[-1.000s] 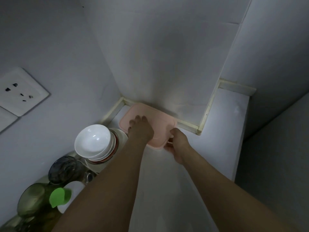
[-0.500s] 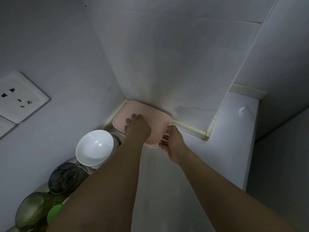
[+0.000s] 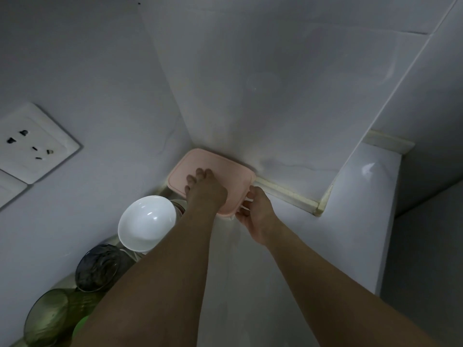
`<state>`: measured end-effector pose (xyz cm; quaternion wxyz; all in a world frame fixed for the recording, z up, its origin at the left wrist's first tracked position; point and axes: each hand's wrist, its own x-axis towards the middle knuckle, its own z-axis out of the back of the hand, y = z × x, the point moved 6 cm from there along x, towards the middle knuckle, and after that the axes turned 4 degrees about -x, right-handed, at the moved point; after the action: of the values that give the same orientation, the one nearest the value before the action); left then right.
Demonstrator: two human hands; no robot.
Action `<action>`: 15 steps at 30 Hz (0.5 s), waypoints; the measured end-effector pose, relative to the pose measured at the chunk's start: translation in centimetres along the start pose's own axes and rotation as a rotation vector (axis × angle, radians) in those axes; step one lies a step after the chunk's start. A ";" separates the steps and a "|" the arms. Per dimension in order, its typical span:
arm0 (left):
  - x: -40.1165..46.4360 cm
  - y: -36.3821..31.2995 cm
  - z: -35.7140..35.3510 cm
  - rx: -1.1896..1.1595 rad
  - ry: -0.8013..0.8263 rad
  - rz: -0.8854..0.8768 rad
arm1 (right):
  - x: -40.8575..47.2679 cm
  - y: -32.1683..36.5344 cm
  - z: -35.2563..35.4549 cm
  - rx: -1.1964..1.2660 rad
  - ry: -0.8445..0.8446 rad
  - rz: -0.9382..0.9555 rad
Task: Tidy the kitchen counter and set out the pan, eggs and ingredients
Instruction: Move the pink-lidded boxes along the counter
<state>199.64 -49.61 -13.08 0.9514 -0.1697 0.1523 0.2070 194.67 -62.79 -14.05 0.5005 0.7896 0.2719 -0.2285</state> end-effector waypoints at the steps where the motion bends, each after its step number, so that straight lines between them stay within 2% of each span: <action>1: 0.0 0.0 -0.1 0.000 0.000 0.001 | 0.1 -0.1 0.1 -0.006 0.001 -0.008; 10: -0.9 -0.4 -0.1 0.009 0.031 -0.044 | -0.6 0.1 -0.3 -0.073 0.027 -0.053; 15: -1.8 -0.4 -0.1 0.021 0.024 -0.078 | -2.3 1.3 0.7 -0.207 -0.076 -0.019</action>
<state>198.21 -50.66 -12.42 0.9585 -0.1681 0.1591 0.1663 193.79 -64.33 -12.01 0.5874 0.7217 0.2822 -0.2335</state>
